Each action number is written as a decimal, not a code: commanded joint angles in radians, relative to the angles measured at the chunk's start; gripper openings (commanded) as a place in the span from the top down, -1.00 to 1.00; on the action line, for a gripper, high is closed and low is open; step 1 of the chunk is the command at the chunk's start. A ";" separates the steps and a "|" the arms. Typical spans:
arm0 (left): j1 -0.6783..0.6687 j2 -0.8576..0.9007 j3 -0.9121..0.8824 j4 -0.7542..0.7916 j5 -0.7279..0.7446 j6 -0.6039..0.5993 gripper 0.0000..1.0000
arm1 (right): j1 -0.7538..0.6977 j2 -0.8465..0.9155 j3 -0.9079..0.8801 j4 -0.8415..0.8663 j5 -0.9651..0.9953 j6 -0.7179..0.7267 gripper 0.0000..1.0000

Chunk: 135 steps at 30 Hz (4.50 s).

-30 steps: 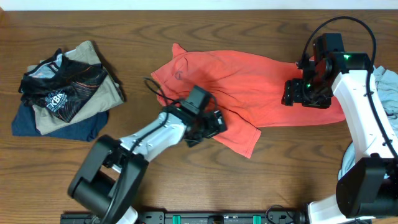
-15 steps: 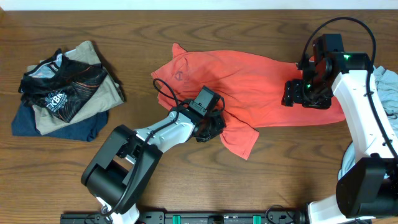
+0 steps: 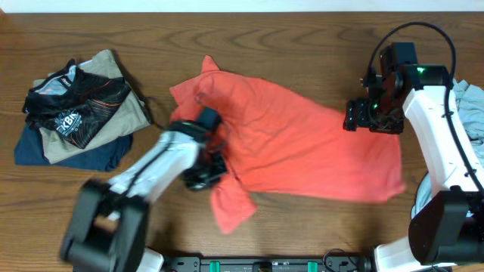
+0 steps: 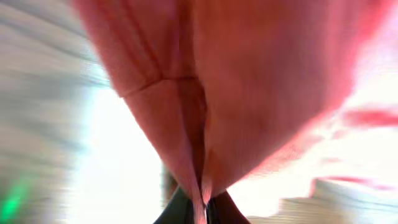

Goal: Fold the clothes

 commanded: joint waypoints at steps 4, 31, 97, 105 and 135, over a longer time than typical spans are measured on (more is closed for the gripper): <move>0.150 -0.134 0.001 -0.029 -0.061 0.115 0.83 | 0.002 -0.017 -0.113 0.013 -0.008 0.031 -0.50; 0.158 -0.129 0.000 -0.063 -0.063 0.116 0.68 | -0.021 -0.005 -0.577 0.386 -0.031 0.149 -0.12; 0.419 -0.235 -0.166 0.033 -0.040 0.134 0.88 | -0.249 0.007 -0.405 0.435 -0.132 0.092 0.13; 0.410 -0.235 -0.173 0.033 -0.040 0.134 0.88 | -0.274 0.003 -0.398 0.154 0.051 0.282 0.38; 0.410 -0.235 -0.173 0.021 -0.040 0.134 0.87 | -0.523 -0.011 -0.638 0.393 0.108 0.360 0.01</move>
